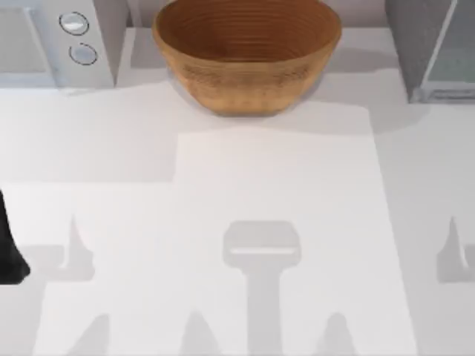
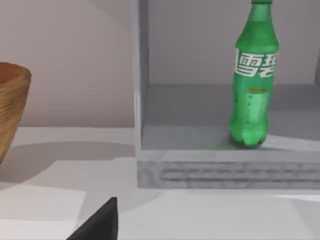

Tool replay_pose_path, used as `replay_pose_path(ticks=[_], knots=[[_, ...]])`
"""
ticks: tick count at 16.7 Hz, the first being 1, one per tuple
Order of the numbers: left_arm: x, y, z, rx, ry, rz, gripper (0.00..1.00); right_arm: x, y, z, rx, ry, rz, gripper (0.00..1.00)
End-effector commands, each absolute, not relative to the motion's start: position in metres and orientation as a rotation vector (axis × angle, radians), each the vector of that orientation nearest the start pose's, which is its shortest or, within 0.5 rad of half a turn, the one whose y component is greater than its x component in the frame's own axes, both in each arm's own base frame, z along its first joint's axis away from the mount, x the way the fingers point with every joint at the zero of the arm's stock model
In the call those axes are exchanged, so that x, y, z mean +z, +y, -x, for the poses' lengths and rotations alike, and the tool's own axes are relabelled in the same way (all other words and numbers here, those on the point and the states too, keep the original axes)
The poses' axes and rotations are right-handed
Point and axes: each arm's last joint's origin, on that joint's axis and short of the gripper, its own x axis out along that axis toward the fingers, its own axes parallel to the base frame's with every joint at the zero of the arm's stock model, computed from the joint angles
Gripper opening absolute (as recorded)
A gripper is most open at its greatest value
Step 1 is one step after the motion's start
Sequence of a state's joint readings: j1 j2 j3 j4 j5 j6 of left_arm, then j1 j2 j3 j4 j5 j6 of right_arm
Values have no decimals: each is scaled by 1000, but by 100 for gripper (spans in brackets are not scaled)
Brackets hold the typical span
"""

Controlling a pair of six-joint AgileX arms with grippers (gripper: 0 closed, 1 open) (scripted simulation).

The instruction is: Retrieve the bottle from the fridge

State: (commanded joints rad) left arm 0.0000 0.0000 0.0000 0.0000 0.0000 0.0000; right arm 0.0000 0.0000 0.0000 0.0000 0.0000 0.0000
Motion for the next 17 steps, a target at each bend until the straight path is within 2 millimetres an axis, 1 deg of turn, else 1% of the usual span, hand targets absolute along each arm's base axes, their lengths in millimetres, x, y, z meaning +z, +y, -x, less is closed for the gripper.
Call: replay_pose_path(ticks=[3,6,9,11,14,17], knots=[[160,-1,-106,0,0,0,100,161,-1,-106,0,-2,0,100],[160,-1,-106,0,0,0,100,169,-4,-111,-1,-22,4,100],[160,-1,-106,0,0,0,100,180,-11,-123,-5,-51,13,100],[160,-1,-106,0,0,0,100,184,-18,-136,-7,-57,18,100],[160,-1,-106,0,0,0,100,178,-33,-159,-8,-29,16,100],[160,-1,-106,0,0,0,100,159,-52,-180,-8,21,-1,100]])
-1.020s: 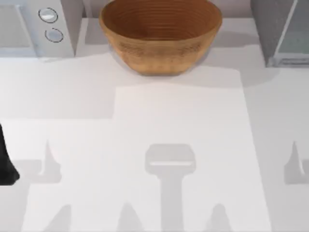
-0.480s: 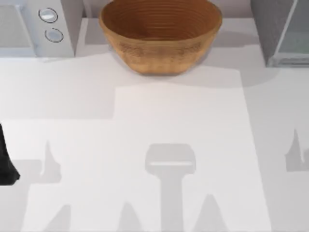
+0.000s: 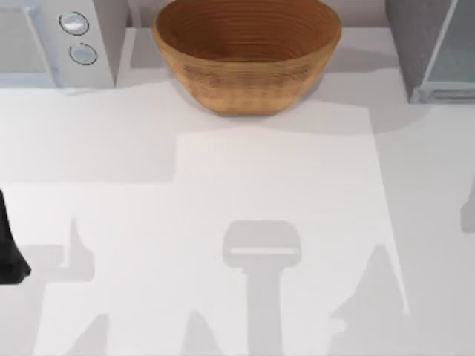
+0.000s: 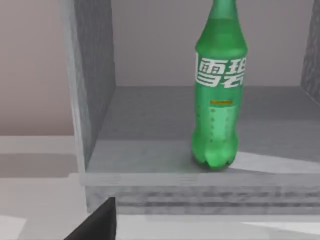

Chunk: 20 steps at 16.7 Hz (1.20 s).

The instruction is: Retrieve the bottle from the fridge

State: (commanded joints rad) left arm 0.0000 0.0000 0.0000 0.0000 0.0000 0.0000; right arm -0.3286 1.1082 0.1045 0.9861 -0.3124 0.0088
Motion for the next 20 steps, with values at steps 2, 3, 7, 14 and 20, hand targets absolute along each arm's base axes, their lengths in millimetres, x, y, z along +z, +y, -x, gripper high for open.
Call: replay_pose_path(ticks=[2,3,7,14,20], knots=[[160,-1,-106,0,0,0,100,145,-64,-189,-6,45,-14,100],[160,-1,-106,0,0,0,100,139,-70,-193,-5,50,-18,100],[160,-1,-106,0,0,0,100,121,-90,-202,-2,26,-13,100],[160,-1,-106,0,0,0,100,110,-102,-205,0,0,0,100],[160,-1,-106,0,0,0,100,107,-103,-224,-1,12,-2,100]])
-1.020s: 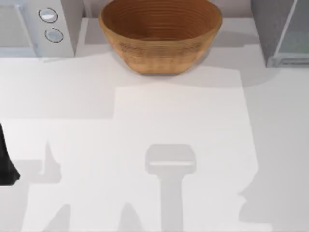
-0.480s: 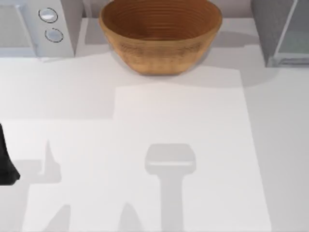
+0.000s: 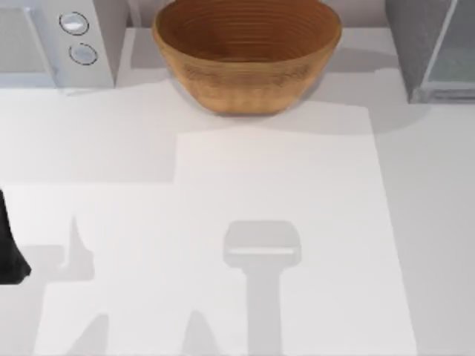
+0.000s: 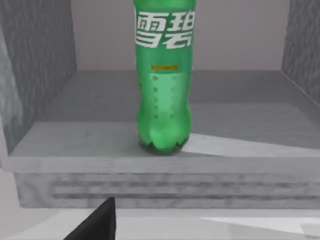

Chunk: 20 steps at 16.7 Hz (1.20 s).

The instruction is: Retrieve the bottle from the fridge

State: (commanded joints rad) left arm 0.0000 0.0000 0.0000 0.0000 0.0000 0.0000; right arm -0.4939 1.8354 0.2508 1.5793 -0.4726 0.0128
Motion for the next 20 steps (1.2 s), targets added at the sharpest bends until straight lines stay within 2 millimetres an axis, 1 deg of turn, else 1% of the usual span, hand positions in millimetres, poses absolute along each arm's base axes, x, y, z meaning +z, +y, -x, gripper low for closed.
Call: replay_pose_path(ticks=[2,5,7,9,11,12,17,18,20], knots=[[160,-1,-106,0,0,0,100,107,-105,-250,-5,13,0,100],[160,-1,-106,0,0,0,100,112,-104,-306,-9,-10,8,100],[160,-1,-106,0,0,0,100,116,-96,-341,-9,-18,8,100],[160,-1,-106,0,0,0,100,117,-85,-366,-9,-11,3,100],[160,-1,-106,0,0,0,100,118,-77,-379,-9,-4,0,100],[160,-1,-106,0,0,0,100,118,-75,-382,-9,-1,-1,100],[160,-1,-106,0,0,0,100,119,-76,-381,-11,-4,0,100],[160,-1,-106,0,0,0,100,117,-76,-385,-10,0,-1,100],[160,-1,-106,0,0,0,100,116,-76,-398,-9,4,-2,100]])
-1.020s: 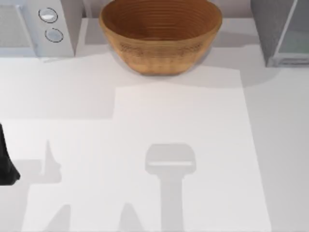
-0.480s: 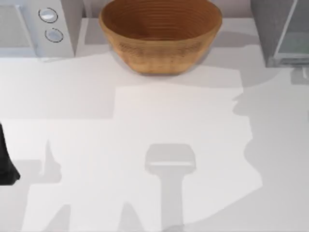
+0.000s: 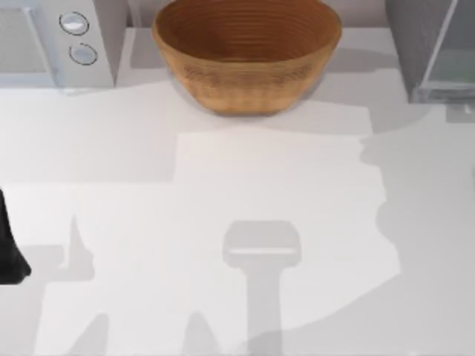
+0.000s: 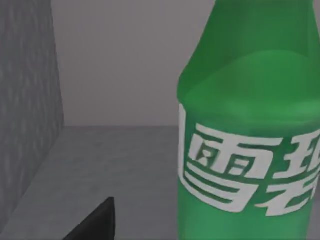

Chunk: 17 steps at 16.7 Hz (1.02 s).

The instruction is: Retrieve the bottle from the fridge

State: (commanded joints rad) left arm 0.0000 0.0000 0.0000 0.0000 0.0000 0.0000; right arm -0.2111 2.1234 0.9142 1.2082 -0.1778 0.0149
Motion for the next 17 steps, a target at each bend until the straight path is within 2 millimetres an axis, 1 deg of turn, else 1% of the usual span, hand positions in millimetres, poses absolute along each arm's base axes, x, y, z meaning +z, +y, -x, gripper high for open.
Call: replay_pose_path(ticks=[3,5,6,10,17], knots=[[160,-1,-106,0,0,0,100,119,-76,-426,-9,-9,1,100],[160,-1,-106,0,0,0,100,118,-76,-439,-9,-5,0,100],[160,-1,-106,0,0,0,100,118,-75,-441,-9,-2,-1,100],[160,-1,-106,0,0,0,100,118,-75,-442,-9,-1,-1,100],[160,-1,-106,0,0,0,100,118,-75,-442,-9,-1,-1,47]])
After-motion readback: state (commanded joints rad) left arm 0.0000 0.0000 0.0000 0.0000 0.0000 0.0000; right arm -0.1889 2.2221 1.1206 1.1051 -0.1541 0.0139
